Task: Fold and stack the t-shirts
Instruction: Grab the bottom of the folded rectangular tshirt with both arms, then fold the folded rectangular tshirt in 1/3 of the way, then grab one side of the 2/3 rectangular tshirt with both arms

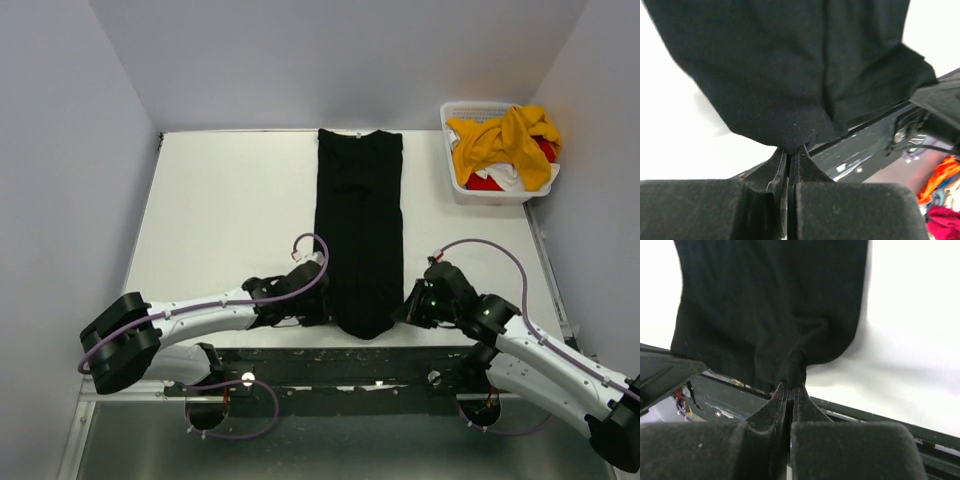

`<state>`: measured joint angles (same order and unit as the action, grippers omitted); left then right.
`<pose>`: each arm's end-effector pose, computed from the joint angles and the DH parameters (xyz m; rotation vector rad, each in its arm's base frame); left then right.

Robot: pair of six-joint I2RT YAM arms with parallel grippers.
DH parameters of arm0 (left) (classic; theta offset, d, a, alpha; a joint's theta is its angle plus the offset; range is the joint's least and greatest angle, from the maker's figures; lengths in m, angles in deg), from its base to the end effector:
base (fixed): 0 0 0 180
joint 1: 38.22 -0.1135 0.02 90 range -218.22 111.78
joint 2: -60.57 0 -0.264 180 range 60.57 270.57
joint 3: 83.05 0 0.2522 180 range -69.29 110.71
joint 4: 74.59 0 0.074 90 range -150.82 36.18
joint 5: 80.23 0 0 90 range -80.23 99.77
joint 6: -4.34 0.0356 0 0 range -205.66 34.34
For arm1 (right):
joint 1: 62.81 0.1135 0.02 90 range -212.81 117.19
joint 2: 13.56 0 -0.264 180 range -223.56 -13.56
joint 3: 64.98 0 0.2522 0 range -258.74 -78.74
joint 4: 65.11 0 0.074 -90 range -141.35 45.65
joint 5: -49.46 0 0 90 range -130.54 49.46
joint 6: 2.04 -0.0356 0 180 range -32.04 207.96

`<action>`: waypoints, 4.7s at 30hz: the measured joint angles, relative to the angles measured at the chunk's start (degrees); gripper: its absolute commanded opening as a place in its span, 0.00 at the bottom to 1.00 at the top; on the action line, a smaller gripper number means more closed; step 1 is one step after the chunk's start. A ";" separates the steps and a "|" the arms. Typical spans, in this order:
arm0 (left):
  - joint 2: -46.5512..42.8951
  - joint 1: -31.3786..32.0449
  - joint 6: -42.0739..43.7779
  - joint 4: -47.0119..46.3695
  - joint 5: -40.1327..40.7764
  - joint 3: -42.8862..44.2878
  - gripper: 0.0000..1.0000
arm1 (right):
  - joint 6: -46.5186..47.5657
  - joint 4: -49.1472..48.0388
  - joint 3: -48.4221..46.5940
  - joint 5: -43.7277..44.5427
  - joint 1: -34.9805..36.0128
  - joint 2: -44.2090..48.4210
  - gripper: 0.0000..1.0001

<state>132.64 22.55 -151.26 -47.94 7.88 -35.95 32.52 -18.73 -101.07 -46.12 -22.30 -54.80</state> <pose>0.1139 -0.2060 0.1723 -0.0996 2.7351 -0.8705 0.1048 0.0941 0.1792 0.3003 2.6393 0.7751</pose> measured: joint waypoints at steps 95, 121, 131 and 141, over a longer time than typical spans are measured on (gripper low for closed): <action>36.83 -36.15 16.28 -7.23 -24.94 27.19 0.00 | 11.98 -37.66 -5.31 3.10 -21.84 -34.07 0.61; 31.12 -33.55 14.38 -13.70 -22.75 18.29 0.00 | 7.93 -45.24 -1.05 8.37 -21.70 -36.44 0.01; 12.02 -23.19 6.73 -20.74 -19.32 -5.62 0.00 | 6.29 -26.86 6.38 0.09 -8.92 -14.10 0.01; -15.41 -6.71 -6.32 -13.03 -9.73 -21.62 0.00 | -0.22 -10.05 7.08 -2.40 1.88 2.27 0.01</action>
<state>117.23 15.84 -157.58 -60.97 -1.84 -57.56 32.30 -28.78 -93.99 -48.53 -20.42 -52.52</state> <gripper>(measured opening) 0.022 0.027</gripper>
